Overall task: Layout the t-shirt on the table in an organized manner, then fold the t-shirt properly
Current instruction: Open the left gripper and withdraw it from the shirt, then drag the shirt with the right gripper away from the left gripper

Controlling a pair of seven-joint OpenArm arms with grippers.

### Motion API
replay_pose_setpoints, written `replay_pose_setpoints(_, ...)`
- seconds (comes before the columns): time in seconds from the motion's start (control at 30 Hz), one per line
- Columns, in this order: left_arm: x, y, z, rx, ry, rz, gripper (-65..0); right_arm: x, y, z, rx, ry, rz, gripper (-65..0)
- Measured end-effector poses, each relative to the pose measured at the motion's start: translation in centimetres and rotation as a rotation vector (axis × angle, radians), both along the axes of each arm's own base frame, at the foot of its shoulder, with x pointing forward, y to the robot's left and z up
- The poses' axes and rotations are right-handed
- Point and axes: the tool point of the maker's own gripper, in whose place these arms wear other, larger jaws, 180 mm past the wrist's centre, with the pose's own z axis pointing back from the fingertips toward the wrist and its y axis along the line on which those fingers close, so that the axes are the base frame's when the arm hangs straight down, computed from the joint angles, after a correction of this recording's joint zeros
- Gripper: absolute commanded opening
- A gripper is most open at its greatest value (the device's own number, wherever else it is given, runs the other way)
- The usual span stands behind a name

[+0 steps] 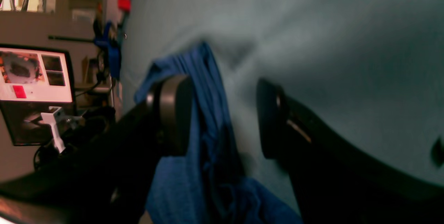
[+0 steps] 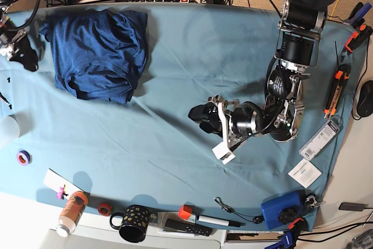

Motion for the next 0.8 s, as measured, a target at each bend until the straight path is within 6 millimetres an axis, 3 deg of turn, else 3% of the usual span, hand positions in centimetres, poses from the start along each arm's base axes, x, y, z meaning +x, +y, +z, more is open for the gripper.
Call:
replay_pose_setpoints(0.23, -0.1, -0.8, 0.3, -0.021, 0.001, -0.008, -33.0, 0.1, 0.8, -0.7, 0.012, 0.008, 0.013, -35.4)
replay_pose_setpoints(0.53, -0.2, -1.4, 0.5, -0.034, 0.001, -0.013, -33.0, 0.6, 4.2, -2.9, -0.007, 0.11, 0.183, -35.4)
replay_pose_setpoints(0.8, -0.2, -1.4, 0.5, -0.034, 0.001, -0.013, -33.0, 1.0, 4.6, -2.4, -0.026, 0.097, 0.208, -35.4)
